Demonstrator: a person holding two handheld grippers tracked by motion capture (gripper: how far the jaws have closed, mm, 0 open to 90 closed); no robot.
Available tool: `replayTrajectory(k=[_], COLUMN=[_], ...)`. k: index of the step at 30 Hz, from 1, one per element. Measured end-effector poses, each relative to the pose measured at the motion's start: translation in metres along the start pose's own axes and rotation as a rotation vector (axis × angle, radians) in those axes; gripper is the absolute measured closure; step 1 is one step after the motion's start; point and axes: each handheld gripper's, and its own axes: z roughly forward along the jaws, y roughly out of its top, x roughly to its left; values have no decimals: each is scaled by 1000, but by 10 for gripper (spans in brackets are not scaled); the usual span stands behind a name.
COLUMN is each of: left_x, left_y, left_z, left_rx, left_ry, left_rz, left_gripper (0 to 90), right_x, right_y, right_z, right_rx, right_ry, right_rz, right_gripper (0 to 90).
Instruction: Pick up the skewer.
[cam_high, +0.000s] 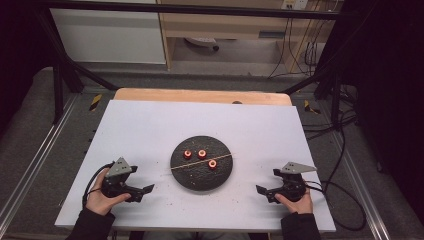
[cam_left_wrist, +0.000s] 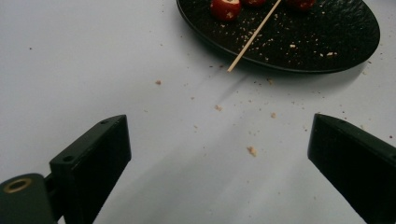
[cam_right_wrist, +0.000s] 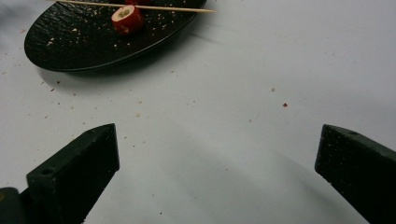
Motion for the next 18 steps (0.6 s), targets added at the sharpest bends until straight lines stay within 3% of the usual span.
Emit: replayTrajectory(k=[18], left_x=[-16], left_y=[39], left_z=[16], left_rx=[26], left_ry=[-21], left_rz=[46], left_gripper=[122], right_x=[0], right_y=[0], right_z=[-1], right_rx=[-6], right_ry=[4], right_rz=[-5], right_gripper=[7])
